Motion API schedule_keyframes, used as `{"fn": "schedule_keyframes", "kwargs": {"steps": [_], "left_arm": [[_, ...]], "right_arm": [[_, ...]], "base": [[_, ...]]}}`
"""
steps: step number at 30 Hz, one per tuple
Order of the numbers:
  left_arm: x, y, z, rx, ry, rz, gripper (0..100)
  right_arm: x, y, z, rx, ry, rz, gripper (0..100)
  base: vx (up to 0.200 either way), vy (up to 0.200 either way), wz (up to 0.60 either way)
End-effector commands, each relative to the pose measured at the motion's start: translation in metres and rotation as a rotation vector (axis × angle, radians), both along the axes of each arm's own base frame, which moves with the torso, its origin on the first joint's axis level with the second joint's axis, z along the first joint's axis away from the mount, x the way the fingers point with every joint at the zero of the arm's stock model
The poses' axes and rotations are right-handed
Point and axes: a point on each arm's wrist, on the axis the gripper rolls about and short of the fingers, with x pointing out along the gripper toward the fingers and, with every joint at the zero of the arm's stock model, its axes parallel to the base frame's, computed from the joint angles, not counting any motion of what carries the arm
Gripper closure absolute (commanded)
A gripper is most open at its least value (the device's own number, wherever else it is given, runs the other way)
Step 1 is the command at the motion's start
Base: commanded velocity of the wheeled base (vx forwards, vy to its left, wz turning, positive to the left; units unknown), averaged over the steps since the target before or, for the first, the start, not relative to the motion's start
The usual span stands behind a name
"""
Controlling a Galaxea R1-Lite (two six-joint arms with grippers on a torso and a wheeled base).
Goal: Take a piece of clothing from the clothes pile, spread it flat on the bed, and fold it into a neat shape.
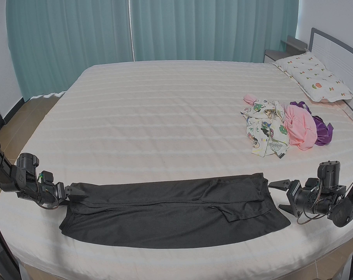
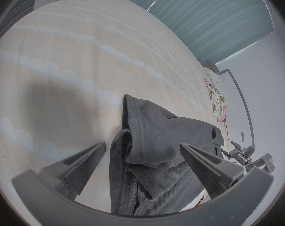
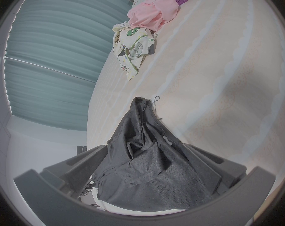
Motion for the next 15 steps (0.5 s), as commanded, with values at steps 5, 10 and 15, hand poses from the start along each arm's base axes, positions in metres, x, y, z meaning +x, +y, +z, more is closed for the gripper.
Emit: {"fn": "schedule_keyframes", "kwargs": {"steps": [5,10,15], "left_arm": [[-0.0045,-0.0009,-0.0041,0.013,0.006,-0.024,100],[-0.0046,-0.0005,-0.0025,0.014,0.002,-0.022,100],[-0.0062,0.001,0.0008,0.017,-0.003,-0.015,100]], "right_arm": [[0.0003,0.0001,-0.0014,0.0,0.005,0.001,0],[0.0002,-0.0003,-0.001,0.0,0.004,-0.001,0],[0.0002,-0.0003,-0.0006,0.0,0.002,-0.001,0]], "base": [[0.0,0.0,0.0],[0.0,0.0,0.0],[0.0,0.0,0.0]]}}
